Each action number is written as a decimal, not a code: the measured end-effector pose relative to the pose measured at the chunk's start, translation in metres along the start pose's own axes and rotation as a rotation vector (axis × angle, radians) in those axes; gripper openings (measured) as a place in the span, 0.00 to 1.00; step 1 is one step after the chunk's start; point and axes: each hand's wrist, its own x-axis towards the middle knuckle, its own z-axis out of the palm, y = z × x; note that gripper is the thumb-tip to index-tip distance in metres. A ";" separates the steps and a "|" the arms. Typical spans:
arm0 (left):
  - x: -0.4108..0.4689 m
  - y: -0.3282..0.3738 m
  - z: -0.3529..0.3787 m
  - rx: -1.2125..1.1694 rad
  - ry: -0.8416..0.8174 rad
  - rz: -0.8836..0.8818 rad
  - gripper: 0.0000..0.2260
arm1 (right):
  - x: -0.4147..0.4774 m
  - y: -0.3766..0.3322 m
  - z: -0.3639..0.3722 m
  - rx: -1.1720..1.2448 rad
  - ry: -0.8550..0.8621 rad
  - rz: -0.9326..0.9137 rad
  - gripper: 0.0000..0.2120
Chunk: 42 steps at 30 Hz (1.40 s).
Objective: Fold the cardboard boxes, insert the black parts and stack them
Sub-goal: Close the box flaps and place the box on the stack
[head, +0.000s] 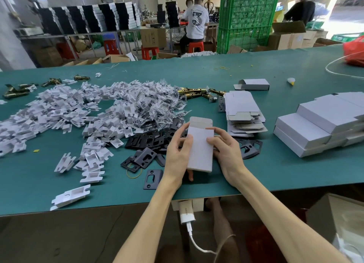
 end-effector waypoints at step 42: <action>0.013 -0.015 -0.013 -0.321 0.445 0.043 0.14 | -0.005 -0.001 0.010 -0.490 -0.248 -0.019 0.23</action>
